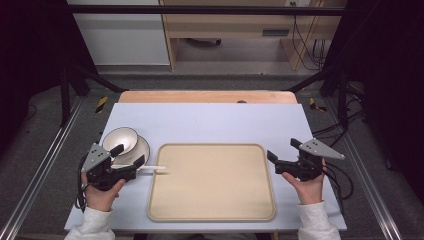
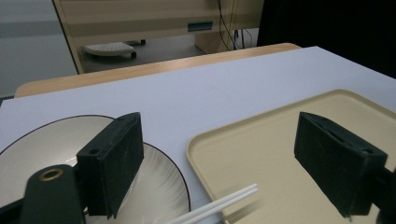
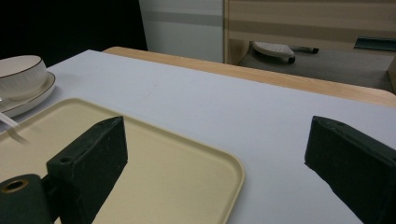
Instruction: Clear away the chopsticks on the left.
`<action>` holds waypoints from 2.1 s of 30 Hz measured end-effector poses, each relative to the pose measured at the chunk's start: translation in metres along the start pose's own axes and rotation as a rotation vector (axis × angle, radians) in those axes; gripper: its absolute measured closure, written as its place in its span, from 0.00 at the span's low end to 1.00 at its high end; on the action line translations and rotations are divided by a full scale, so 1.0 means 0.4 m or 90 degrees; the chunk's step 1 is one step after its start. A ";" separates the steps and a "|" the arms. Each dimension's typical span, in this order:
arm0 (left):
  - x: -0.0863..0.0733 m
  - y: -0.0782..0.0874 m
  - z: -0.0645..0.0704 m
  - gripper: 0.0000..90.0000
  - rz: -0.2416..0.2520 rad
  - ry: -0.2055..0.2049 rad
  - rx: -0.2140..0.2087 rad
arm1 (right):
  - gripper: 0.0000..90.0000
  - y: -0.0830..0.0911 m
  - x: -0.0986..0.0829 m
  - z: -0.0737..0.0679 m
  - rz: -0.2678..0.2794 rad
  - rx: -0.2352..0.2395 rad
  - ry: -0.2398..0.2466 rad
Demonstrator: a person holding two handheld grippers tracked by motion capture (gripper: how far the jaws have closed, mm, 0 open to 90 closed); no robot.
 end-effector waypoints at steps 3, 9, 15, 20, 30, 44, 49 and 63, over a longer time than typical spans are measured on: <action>-0.005 0.008 -0.008 0.18 -0.002 0.001 0.005 | 0.07 0.000 -0.001 -0.001 -0.003 0.000 0.002; -0.025 0.021 -0.021 0.18 -0.015 -0.006 0.010 | 0.07 0.003 -0.002 -0.004 -0.005 0.002 0.002; -0.061 0.052 -0.055 0.18 -0.042 -0.018 0.001 | 0.07 0.012 0.008 -0.023 0.000 0.007 0.019; -0.083 0.073 -0.077 0.18 -0.061 -0.024 -0.004 | 0.06 0.009 0.012 -0.040 -0.005 0.014 0.032; -0.121 0.060 -0.108 0.18 -0.114 -0.049 -0.002 | 0.06 0.002 0.009 -0.046 -0.015 0.013 0.038; -0.178 -0.008 -0.142 0.25 -0.191 -0.075 0.032 | 0.06 -0.017 0.001 -0.052 -0.035 0.014 0.043; -0.195 -0.032 -0.165 0.28 -0.211 -0.079 0.052 | 0.06 -0.025 -0.003 -0.056 -0.041 0.014 0.046; -0.205 -0.049 -0.181 0.38 -0.226 -0.084 0.070 | 0.06 -0.030 -0.006 -0.057 -0.048 0.013 0.048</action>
Point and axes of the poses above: each handheld gripper's, and its own axes: y roughly backward along the jaws, x roughly out of its top, z roughly to its right, the point moved 6 cm from there along -y, roughly forward along the jaws, and after that the axes turned 11 degrees about -z, right-handed, at the moved point
